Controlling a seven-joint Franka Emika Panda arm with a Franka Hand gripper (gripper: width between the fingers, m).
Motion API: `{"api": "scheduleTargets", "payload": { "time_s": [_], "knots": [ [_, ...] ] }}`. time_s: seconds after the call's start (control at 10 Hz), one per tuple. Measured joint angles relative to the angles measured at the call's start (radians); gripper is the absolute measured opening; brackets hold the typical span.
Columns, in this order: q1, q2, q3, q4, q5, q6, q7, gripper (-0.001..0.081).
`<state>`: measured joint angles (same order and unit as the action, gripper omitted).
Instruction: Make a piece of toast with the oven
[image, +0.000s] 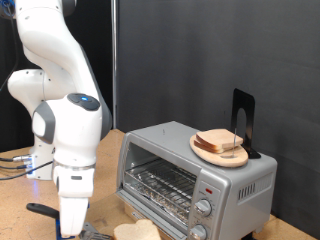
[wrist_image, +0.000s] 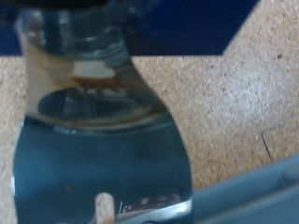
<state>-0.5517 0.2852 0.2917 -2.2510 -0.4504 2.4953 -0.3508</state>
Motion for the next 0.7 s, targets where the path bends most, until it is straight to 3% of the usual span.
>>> {"api": "scheduleTargets", "payload": {
  "time_s": [0.7],
  "knots": [
    [0.004,0.001,0.035,-0.043,0.125,-0.021,0.045,0.0404]
  ]
}}
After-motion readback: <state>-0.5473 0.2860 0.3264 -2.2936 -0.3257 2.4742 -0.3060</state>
